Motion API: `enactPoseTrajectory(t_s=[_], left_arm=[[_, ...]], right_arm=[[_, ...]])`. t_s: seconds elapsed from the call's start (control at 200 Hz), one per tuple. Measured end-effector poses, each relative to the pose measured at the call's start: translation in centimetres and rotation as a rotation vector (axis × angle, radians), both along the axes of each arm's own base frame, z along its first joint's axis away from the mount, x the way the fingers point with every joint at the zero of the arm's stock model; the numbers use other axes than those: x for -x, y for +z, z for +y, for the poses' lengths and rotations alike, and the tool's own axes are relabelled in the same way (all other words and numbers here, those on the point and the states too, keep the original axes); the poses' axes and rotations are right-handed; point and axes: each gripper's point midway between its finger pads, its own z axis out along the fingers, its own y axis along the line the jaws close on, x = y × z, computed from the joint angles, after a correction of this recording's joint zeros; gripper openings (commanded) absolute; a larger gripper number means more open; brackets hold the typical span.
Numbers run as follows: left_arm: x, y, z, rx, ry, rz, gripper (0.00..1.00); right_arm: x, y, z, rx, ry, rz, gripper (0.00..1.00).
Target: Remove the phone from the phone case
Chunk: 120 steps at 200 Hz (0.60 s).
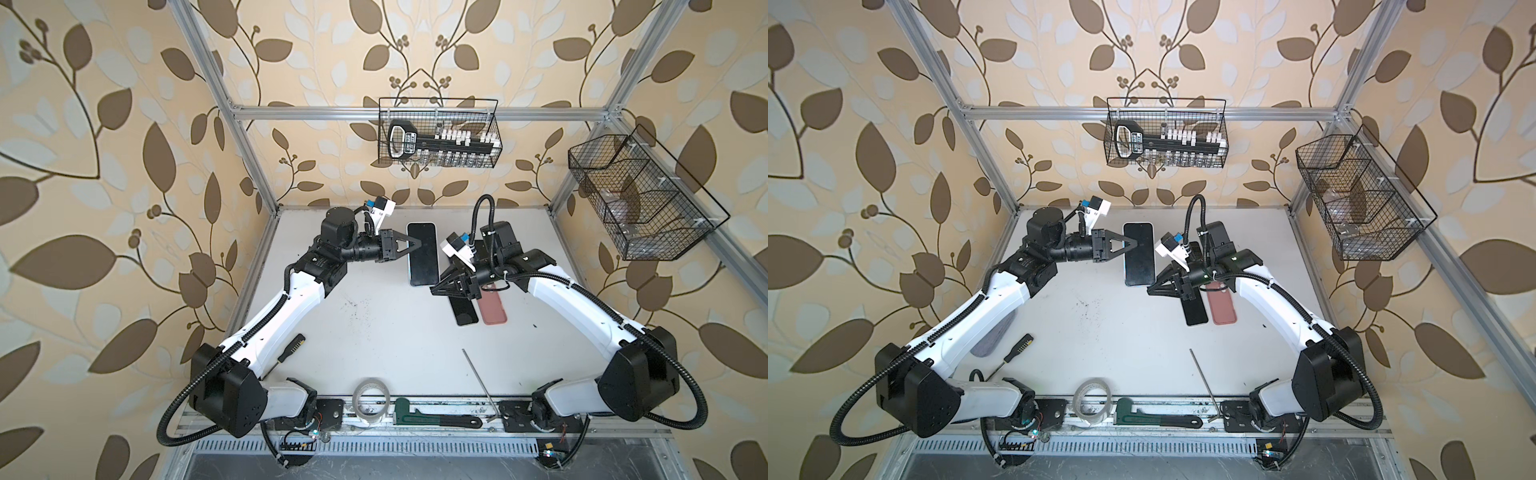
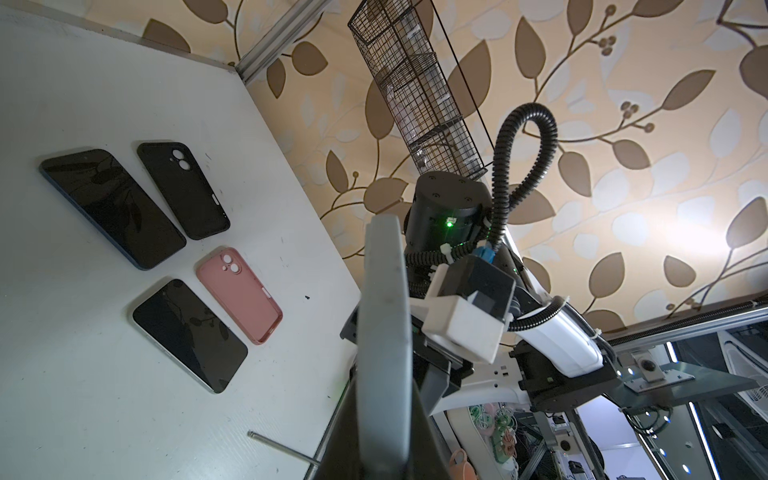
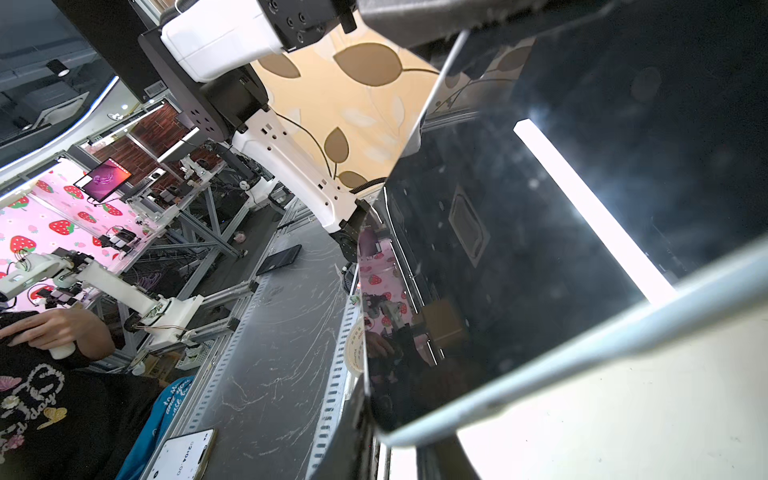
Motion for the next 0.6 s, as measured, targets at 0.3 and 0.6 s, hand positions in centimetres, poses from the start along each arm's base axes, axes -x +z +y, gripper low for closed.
enactPoseTrajectory(t_s=[0.3, 0.6], left_arm=[[0.21, 0.00, -0.20, -0.002, -0.008, -0.006, 0.00], [0.40, 0.03, -0.36, -0.008, -0.020, -0.037, 0.00]], right_arm=[[0.00, 0.27, 0.14, -0.002, 0.006, -0.004, 0.24], [0.24, -0.21, 0.31, 0.006, 0.018, 0.032, 0.08]])
